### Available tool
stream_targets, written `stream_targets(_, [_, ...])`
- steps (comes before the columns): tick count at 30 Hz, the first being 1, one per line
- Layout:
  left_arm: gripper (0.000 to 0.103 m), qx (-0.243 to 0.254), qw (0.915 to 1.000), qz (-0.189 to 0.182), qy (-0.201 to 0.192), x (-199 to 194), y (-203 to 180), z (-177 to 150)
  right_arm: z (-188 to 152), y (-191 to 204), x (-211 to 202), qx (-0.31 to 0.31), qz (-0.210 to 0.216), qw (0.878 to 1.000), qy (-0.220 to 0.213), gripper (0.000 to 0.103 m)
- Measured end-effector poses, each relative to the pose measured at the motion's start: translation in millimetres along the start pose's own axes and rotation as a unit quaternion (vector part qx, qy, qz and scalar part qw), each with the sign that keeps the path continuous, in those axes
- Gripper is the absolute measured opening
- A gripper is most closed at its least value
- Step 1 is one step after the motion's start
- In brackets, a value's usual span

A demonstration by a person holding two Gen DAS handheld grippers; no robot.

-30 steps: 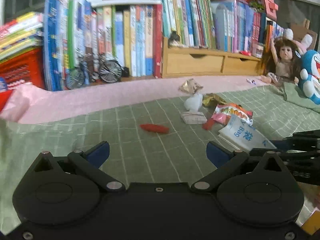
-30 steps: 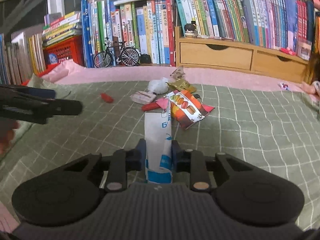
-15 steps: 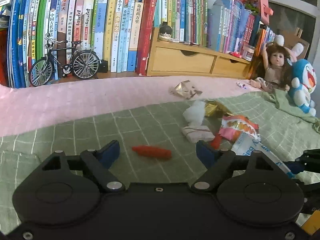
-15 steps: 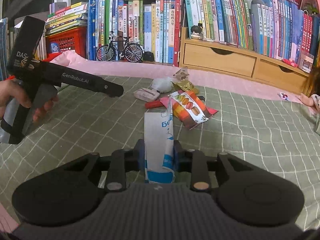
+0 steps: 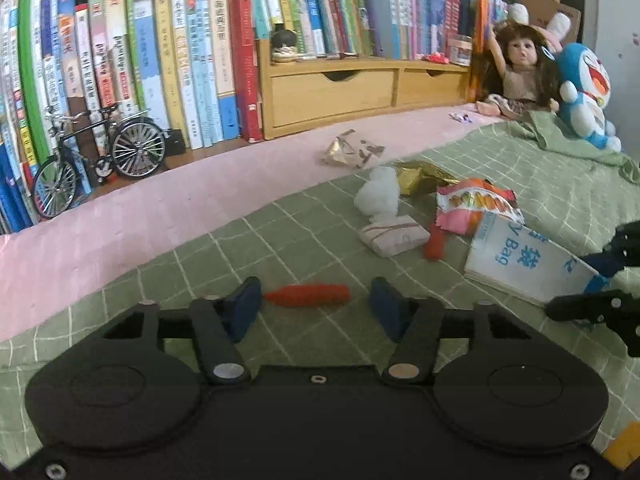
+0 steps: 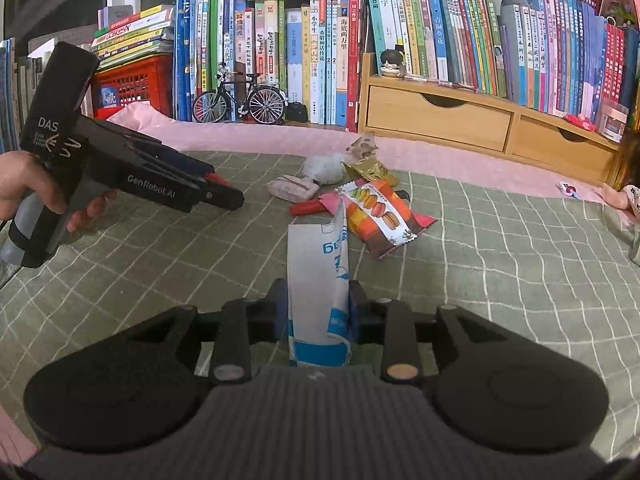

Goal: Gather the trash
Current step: 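Grasp the white 'Bag' paper bag with the right gripper while the left grasps the red piece, then carry the white paper bag and red piece down past the bed edge toward the bin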

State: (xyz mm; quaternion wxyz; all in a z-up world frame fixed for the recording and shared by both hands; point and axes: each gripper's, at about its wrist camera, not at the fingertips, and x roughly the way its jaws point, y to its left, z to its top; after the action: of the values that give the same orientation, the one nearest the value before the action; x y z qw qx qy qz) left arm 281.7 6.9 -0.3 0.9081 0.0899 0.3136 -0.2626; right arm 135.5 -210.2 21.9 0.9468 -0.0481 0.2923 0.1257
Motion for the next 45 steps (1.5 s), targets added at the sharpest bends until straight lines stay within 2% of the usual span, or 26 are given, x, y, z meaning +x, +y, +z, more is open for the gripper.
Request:
stream_targets(2, [0.042, -0.01, 0.9999, 0.004, -0.002, -0.1, 4.1, 0.2, 0.2, -0.2, 0.0, 0.0, -0.001, 1.0, 0.001, 0.036])
stream_targets(6, [0.042, -0.016, 0.9998, 0.006, -0.004, -1.7, 6.8, -0.1, 0.3, -0.2, 0.1, 0.0, -0.001, 1.0, 0.001, 0.036])
stream_targets(9, [0.042, -0.002, 0.9995, 0.029, -0.007, -4.2, -0.5, -0.2, 0.5, -1.1, 0.0, 0.002, 0.002, 1.0, 0.0, 0.036])
stream_targets(13, [0.042, -0.019, 0.9989, 0.042, -0.011, -13.1, -3.4, -5.8, 1.0, -9.6, -1.2, 0.025, 0.017, 1.0, -0.002, 0.034])
stream_targets(16, [0.042, -0.005, 0.9979, 0.063, -0.011, -22.6, -7.8, -11.3, 0.2, -8.4, -5.0, 0.025, 0.017, 1.0, -0.007, 0.031])
stream_targets(20, [0.042, -0.026, 0.9981, 0.054, -0.017, -41.8, -8.4, -12.1, -1.0, -0.2, -13.3, 0.004, 0.021, 1.0, -0.01, 0.028])
stream_targets(25, [0.042, -0.068, 0.9961, 0.046, -0.032, -68.1, -10.7, -17.0, 0.4, -1.3, -28.0, 0.026, 0.034, 0.999, -0.02, 0.024])
stream_targets(28, [0.042, -0.064, 0.9956, 0.056, -0.04, -83.7, -19.5, -24.6, 0.6, 1.6, -44.8, 0.029, 0.047, 0.998, -0.036, 0.023])
stream_targets(32, [0.042, -0.086, 0.9946, 0.033, -0.047, -105.0, -29.4, -36.0, -0.7, 5.5, -62.7, 0.031, 0.052, 0.997, -0.045, 0.023])
stream_targets(45, [0.042, -0.078, 0.9954, 0.009, -0.055, -155.6, -69.7, -62.3, -7.8, 17.5, -106.3, 0.042, 0.071, 0.994, -0.067, 0.023])
